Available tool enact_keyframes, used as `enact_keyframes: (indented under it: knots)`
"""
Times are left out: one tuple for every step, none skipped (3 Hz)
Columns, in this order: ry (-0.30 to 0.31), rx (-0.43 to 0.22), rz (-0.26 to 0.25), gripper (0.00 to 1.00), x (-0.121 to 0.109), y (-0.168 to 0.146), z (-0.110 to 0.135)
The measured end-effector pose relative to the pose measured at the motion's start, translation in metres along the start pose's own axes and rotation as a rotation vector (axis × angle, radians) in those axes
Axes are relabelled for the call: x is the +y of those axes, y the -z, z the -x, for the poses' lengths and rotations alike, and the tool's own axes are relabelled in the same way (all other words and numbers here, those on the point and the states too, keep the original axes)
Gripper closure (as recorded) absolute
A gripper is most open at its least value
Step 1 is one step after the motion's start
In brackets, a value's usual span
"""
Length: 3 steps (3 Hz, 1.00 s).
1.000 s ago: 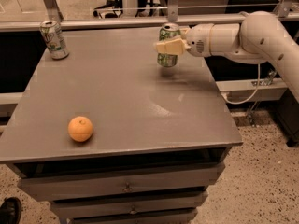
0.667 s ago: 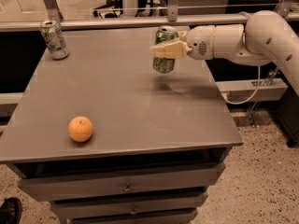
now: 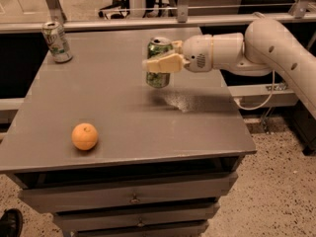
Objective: Move green can near orange
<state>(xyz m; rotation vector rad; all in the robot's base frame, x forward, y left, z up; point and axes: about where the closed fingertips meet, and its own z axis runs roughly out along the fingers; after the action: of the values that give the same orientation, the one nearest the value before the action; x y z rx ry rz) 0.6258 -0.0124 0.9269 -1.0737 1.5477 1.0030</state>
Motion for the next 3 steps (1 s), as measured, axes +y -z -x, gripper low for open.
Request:
enact_keyframes:
  knots:
    - [-0.007, -0.009, 0.076, 1.0, 0.04, -0.02, -0.011]
    - [-0.021, -0.033, 0.161, 1.0, 0.085, -0.039, -0.019]
    - [-0.041, -0.05, 0.207, 1.0, 0.109, -0.05, -0.027]
